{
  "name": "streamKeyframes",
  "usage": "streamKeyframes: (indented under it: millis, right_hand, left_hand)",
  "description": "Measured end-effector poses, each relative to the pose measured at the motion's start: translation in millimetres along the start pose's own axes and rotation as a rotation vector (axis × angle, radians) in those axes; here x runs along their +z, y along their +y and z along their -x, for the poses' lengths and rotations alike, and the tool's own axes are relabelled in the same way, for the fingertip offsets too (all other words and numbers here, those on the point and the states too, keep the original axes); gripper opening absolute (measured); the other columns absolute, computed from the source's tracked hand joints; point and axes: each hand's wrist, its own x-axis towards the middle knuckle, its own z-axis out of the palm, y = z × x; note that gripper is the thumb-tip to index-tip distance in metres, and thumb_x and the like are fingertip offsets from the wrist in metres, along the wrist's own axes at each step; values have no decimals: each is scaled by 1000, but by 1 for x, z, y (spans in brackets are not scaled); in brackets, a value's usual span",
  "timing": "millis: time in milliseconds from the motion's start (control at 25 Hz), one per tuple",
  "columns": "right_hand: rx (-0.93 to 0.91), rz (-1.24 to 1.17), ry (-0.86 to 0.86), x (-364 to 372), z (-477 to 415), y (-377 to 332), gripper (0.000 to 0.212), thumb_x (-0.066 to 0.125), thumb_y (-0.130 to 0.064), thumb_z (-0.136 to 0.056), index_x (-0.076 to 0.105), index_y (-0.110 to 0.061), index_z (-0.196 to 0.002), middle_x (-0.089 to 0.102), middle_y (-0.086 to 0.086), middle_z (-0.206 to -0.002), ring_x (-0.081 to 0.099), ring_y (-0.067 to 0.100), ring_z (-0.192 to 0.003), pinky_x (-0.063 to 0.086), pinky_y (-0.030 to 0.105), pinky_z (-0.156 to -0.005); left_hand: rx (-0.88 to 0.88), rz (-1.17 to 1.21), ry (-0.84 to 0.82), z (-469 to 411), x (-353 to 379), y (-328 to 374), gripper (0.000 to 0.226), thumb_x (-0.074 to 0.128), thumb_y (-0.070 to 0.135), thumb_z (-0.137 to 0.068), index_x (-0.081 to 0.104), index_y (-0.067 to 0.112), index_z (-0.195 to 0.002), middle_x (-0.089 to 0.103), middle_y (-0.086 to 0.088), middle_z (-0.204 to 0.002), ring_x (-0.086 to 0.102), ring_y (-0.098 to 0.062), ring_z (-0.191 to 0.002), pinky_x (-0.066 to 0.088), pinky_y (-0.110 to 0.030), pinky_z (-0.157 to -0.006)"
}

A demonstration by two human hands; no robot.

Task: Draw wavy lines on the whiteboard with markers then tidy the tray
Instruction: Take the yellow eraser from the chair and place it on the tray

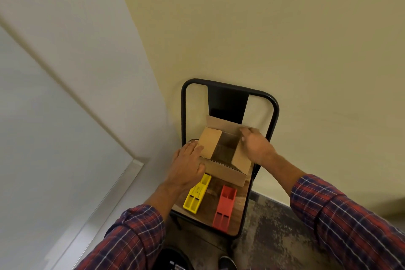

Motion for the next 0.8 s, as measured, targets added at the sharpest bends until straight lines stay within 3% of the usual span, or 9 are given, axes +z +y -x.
streamKeyframes:
  millis: [120,200,320,440,520,640,720,800]
  right_hand:
    - [-2,42,-70,7,6,-1,54,43,-17,-107,25,-18,-158,56,16,-137,64,31,-114,56,40,-93]
    - [7,67,-72,11,7,0,53,46,-15,-105,29,-18,-156,58,16,-137,63,34,-118,57,44,-96]
    - [14,105,-68,15,4,3,40,47,-10,-102,46,-14,-142,64,15,-128,64,33,-112,56,42,-93]
    - [37,24,12,14,5,3,16,46,-13,-103,55,-16,-116,69,10,-102,67,26,-82,59,39,-72]
    - [48,-52,140,14,8,1,9,46,-15,-103,52,-18,-108,68,7,-95,63,22,-73,57,37,-64]
    - [-55,34,415,19,13,3,26,53,-23,-100,56,-17,-125,65,4,-113,64,21,-93,58,37,-78]
    - [-108,114,408,21,11,3,41,48,-32,-102,55,-16,-139,60,6,-133,60,25,-116,53,44,-95]
    - [-120,114,262,25,10,0,49,39,-40,-106,48,-18,-149,52,4,-149,51,25,-135,42,48,-111]
  left_hand:
    - [-14,11,61,-1,1,4,64,48,34,-102,34,17,-161,24,-7,-173,16,-26,-162,17,-48,-130]
    - [-52,13,177,3,3,8,61,63,32,-99,43,16,-154,33,-11,-166,26,-30,-157,26,-50,-126]
    - [-65,27,432,11,11,11,47,85,32,-84,59,15,-119,55,-8,-124,52,-25,-118,49,-40,-96]
    - [-41,-27,487,15,24,11,42,92,34,-78,58,18,-98,55,-3,-103,52,-21,-95,40,-29,-81]
    - [-39,-83,461,16,30,11,41,89,37,-81,63,18,-107,58,-5,-111,55,-23,-101,44,-31,-84]
    - [-25,-111,353,13,34,14,60,80,41,-89,52,17,-136,57,-12,-136,58,-31,-123,54,-46,-98]
    - [-21,-124,222,10,36,16,73,74,43,-94,38,17,-152,47,-16,-155,49,-36,-141,48,-54,-111]
    - [-18,-167,69,7,40,16,78,62,48,-101,25,19,-163,26,-13,-172,25,-35,-159,30,-57,-126]
